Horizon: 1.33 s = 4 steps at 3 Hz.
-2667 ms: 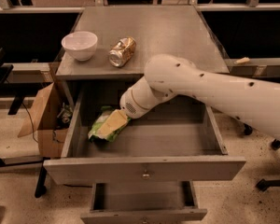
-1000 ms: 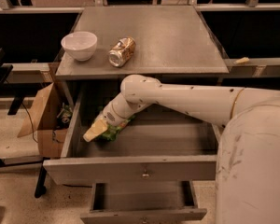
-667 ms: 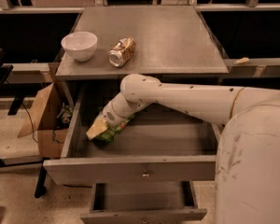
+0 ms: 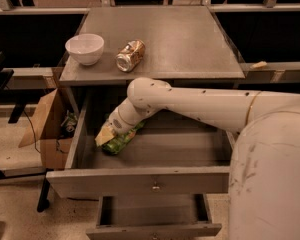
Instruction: Pick green rice chip bag from top drawer and place on counter
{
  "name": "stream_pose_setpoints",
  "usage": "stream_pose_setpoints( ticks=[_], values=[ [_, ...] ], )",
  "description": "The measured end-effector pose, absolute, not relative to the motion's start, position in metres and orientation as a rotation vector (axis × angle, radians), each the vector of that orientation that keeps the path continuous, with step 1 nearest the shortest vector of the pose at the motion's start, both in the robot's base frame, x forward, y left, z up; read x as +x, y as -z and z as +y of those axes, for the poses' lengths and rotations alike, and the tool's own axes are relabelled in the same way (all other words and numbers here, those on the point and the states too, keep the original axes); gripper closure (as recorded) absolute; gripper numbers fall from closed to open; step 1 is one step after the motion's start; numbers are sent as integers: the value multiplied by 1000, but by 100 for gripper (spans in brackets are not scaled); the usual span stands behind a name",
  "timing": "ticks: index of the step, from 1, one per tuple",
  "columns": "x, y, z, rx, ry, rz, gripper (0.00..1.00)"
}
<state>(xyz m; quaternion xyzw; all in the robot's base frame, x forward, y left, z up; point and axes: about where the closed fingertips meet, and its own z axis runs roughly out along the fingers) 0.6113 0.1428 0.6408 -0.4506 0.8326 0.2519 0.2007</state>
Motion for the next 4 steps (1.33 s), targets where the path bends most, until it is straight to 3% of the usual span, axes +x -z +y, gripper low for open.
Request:
stream_pose_setpoints(
  ticks=[2, 4],
  values=[
    [604, -650, 122, -1262, -610, 2332, 100],
    [573, -721, 38, -1244, -330, 2330, 100]
  ],
)
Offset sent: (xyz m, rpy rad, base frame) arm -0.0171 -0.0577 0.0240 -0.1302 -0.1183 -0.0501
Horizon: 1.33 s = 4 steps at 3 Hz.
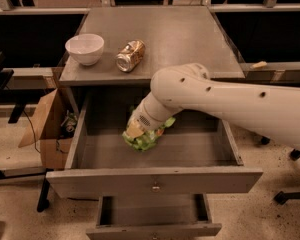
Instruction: Pick green rice chip bag from top drawer and place on counter
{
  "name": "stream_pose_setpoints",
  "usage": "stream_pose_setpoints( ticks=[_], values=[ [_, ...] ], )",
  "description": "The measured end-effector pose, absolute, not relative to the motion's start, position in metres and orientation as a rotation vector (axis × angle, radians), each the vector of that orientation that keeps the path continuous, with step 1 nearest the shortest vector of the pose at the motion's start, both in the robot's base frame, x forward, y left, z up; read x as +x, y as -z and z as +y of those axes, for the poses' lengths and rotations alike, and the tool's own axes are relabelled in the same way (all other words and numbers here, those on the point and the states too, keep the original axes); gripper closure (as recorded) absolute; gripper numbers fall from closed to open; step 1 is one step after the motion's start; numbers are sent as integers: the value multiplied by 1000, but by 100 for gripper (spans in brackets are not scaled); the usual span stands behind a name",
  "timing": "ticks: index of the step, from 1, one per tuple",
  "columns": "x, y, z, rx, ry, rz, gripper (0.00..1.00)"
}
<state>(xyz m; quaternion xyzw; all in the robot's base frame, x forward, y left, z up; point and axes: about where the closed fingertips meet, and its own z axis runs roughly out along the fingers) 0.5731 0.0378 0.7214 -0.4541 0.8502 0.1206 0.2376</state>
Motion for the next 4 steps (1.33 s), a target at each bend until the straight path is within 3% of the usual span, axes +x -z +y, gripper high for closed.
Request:
stream_pose_setpoints(
  ticks=[2, 4],
  values=[
    [565, -821, -35, -1213, -80, 2311, 100],
    [575, -937, -71, -1160, 199, 2302, 100]
  ],
)
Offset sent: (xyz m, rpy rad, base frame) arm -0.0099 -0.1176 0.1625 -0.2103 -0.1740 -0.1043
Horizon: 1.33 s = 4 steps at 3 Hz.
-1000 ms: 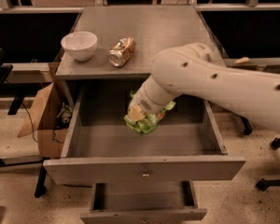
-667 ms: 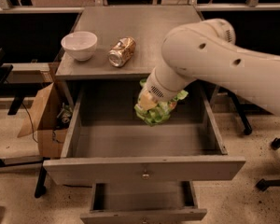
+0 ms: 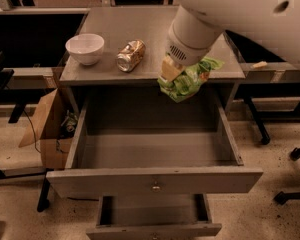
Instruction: Pick green rice chip bag from top drawer and place on counter
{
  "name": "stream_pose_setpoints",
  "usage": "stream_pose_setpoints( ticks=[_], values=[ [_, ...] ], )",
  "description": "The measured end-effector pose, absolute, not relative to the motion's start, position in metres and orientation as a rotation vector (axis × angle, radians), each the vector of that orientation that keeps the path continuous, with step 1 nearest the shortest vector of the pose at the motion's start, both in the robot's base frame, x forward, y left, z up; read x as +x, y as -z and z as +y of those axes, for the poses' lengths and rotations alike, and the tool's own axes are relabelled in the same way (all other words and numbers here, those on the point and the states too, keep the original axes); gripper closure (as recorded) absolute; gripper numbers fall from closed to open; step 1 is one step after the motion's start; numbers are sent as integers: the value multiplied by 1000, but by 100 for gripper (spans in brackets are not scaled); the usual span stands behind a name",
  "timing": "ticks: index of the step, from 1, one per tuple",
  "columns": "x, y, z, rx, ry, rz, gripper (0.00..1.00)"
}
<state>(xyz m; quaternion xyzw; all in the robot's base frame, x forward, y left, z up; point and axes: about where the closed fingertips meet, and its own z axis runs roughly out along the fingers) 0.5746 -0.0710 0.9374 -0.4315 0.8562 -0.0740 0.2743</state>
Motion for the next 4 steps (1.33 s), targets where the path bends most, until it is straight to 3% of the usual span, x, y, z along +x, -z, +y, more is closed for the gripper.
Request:
stream_pose_setpoints(
  ticks=[1, 3, 4],
  values=[
    [607, -964, -83, -1063, 253, 2281, 100],
    [706, -962, -86, -845, 140, 2247, 100],
    [752, -947, -81, -742, 95, 2326, 81]
  ],
)
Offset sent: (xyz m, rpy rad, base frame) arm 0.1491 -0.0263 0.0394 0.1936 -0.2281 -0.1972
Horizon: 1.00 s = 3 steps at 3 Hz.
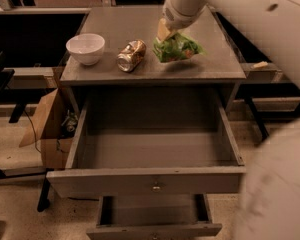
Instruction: Pick green rice chip bag from top drawer and place on counter
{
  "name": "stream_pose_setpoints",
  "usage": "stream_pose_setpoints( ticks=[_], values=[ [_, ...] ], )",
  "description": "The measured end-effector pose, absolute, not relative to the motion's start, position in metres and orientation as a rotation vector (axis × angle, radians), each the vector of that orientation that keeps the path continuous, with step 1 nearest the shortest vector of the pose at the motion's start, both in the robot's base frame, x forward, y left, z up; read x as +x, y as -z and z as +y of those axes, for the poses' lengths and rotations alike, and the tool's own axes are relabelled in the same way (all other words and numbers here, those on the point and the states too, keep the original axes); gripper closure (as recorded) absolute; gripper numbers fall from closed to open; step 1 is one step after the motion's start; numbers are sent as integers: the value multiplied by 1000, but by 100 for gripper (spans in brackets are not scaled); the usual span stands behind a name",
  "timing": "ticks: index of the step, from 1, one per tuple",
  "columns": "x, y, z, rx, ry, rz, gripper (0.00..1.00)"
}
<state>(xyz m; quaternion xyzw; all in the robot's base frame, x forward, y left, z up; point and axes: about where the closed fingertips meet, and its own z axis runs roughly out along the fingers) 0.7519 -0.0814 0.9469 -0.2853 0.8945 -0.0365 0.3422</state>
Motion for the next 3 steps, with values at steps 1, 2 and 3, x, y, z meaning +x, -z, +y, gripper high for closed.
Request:
stream_pose_setpoints(
  ticks=[1, 2, 3],
  values=[
    [771, -935, -84, -628, 103, 2441, 58],
    [776, -930, -88, -552, 125, 2506, 35],
    [776, -929, -89, -540, 129, 2516, 11]
  ],
)
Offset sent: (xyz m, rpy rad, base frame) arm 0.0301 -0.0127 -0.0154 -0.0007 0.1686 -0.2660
